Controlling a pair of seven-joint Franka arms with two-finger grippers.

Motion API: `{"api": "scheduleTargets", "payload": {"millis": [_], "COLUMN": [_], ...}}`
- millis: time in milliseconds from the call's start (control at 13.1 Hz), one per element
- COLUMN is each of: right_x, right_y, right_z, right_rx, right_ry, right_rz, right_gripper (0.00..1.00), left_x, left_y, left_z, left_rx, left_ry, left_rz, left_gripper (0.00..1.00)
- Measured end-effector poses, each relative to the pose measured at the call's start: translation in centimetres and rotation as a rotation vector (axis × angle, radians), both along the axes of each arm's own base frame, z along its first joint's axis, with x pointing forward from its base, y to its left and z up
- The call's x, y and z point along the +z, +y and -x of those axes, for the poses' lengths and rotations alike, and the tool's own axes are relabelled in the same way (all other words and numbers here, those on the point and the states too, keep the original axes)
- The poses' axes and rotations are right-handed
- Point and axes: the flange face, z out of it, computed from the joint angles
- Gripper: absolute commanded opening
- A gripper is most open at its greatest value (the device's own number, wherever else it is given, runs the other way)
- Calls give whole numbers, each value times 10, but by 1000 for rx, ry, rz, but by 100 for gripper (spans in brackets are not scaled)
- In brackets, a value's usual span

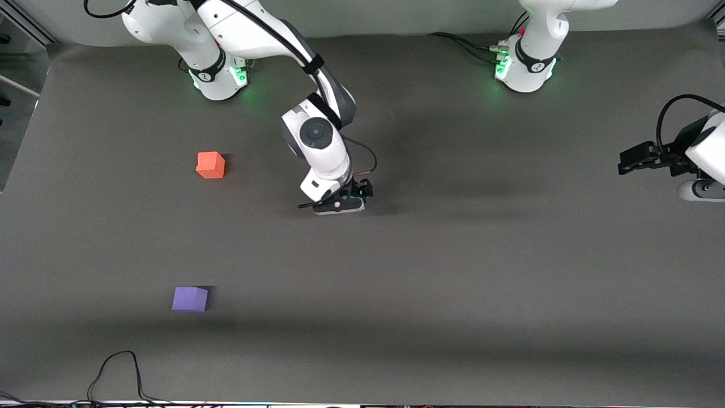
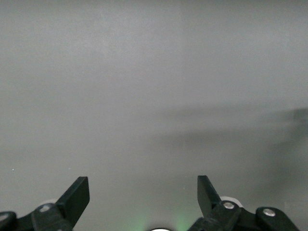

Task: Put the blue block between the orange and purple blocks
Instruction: 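Lower the right gripper and close it on the blue block, then carry the blue block with the right gripper between orange and purple blocks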

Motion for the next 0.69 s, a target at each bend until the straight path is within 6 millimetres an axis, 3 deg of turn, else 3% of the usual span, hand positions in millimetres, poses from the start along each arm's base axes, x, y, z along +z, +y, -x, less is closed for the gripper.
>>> {"api": "scheduleTargets", "payload": {"millis": [152, 229, 305, 381, 686], "right_x": [-10, -14, -17, -20, -13], "right_y": [7, 8, 7, 5, -3], "right_z": [11, 14, 14, 15, 7], "right_rx": [9, 11, 10, 7, -9], "right_ry": [4, 0, -5, -11, -28], "right_rz": [-1, -2, -2, -4, -7], "right_gripper": [97, 75, 44, 30, 29], "left_x": [0, -1, -1, -1, -1], "left_y": [-1, -1, -1, -1, -2], "left_z": [0, 0, 0, 0, 0], "left_rx": [-2, -2, -2, -2, -3], "left_ry": [1, 1, 0, 0, 0], "left_rz": [0, 0, 0, 0, 0], "left_gripper": [100, 100, 100, 100, 100]}}
